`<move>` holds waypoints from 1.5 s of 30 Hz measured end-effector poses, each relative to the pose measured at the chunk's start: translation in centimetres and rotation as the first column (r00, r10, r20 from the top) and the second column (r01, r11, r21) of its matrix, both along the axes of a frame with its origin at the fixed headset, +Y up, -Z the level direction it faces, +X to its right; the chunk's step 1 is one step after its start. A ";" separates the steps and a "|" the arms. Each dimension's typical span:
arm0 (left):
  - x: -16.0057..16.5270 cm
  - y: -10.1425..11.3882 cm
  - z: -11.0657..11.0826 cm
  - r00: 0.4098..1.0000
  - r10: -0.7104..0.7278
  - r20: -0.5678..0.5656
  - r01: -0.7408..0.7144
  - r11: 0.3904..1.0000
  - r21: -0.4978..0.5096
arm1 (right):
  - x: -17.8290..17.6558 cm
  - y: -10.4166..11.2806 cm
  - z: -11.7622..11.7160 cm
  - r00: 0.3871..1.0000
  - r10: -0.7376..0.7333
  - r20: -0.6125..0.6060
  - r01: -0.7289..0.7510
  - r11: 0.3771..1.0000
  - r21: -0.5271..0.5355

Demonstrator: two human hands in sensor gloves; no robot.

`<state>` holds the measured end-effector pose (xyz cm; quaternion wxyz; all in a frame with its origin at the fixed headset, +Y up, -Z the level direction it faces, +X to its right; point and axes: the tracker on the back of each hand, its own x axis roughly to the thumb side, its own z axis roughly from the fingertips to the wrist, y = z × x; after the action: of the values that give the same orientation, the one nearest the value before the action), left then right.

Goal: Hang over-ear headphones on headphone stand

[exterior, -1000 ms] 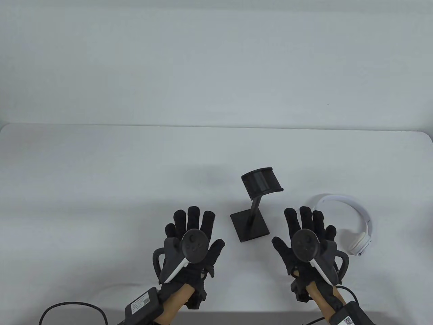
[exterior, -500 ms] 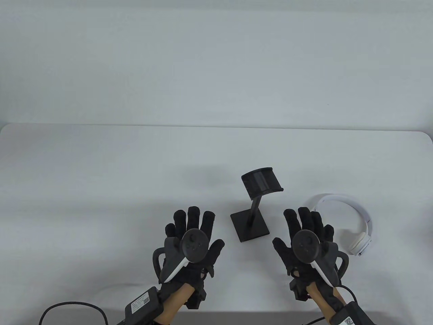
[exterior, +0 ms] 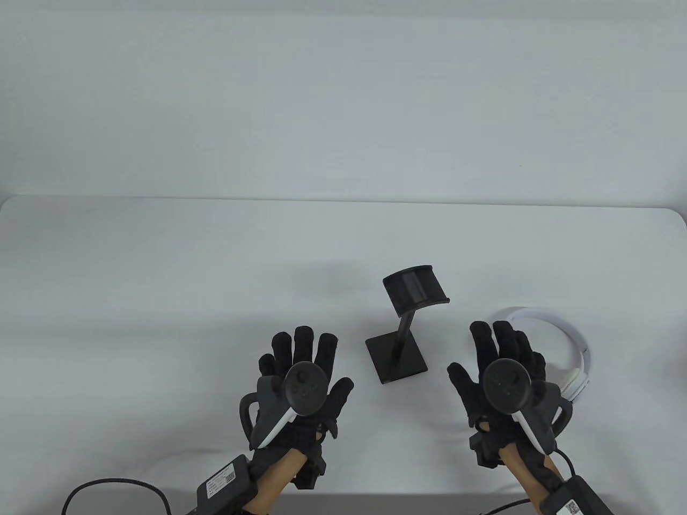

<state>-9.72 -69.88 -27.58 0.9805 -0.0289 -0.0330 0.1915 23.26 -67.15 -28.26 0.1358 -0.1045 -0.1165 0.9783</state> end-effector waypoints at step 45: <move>-1.2 -0.7 -1.0 0.998 -0.002 -0.055 -0.002 0.998 -0.070 | 23.7 -9.4 -10.9 0.722 0.118 0.682 0.480 0.624 -0.616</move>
<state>-10.91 -70.58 -28.54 0.9794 -0.0581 0.0007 0.1933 46.95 -76.57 -39.17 0.1341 -0.5047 0.2769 0.8066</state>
